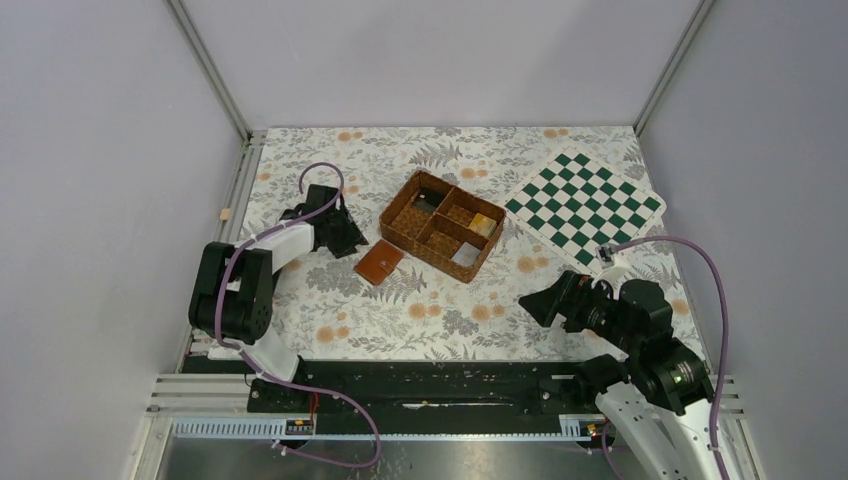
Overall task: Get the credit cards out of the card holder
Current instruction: Move the card holder to the center of the board.
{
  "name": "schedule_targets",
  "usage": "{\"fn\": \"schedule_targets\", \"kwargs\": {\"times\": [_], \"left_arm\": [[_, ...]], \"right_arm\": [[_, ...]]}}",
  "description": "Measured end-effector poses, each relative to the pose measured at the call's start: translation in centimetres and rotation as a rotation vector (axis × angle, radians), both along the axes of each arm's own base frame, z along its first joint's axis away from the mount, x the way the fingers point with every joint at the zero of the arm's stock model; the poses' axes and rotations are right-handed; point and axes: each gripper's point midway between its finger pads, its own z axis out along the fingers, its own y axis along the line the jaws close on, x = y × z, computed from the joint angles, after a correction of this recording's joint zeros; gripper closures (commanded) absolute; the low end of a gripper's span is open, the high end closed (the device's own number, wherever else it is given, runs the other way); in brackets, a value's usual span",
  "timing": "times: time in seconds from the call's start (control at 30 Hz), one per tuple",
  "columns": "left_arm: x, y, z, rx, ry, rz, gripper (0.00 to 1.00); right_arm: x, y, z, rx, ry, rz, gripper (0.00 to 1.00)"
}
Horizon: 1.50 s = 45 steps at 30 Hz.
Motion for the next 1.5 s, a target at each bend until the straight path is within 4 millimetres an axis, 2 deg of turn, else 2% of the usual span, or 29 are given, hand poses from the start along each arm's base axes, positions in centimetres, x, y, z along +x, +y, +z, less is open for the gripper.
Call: {"fn": "schedule_targets", "kwargs": {"times": [0.17,0.4,0.5,0.77,0.87,0.93,1.03,1.17,1.23,1.37,1.5], "left_arm": [[-0.6,-0.7,-1.5,-0.027,0.046,-0.040,0.61],[-0.8,-1.5,-1.4,-0.078,0.011,-0.064,0.61],[-2.2,-2.0,-1.4,-0.093,0.001,-0.084,0.61],[-7.9,-4.2,-1.4,-0.098,0.008,-0.188,0.60],[-8.5,-4.6,-1.4,-0.090,0.006,-0.204,0.55],[-8.4,-4.2,-1.3,-0.079,-0.005,-0.182,0.51],[-7.9,-2.5,-1.1,-0.038,-0.030,-0.107,0.45],[-6.6,-0.2,-0.4,0.044,-0.063,-0.007,0.46],[-5.5,0.3,0.3,0.062,-0.087,0.019,0.49],[-1.9,-0.2,1.8,0.062,-0.121,0.033,0.57],[1.0,-1.3,1.5,0.056,-0.114,0.006,0.58]], "right_arm": [[0.2,0.1,-0.1,-0.004,0.009,-0.001,0.05],[0.4,0.1,-0.3,-0.003,0.009,0.000,0.05],[0.4,0.2,-0.8,-0.007,0.019,0.000,0.07],[0.4,0.2,-2.8,-0.018,0.070,-0.001,0.11],[0.3,0.2,-3.9,-0.021,0.097,-0.003,0.12],[0.1,0.3,-4.4,-0.019,0.113,-0.001,0.12],[0.0,0.3,-4.4,-0.013,0.112,-0.002,0.12],[-0.3,0.2,-4.2,-0.005,0.098,-0.003,0.12],[-0.4,0.2,-4.2,-0.002,0.097,-0.004,0.12],[-0.4,0.2,-4.2,0.001,0.099,-0.006,0.12],[-0.4,0.1,-4.1,0.000,0.097,-0.006,0.11]]}}
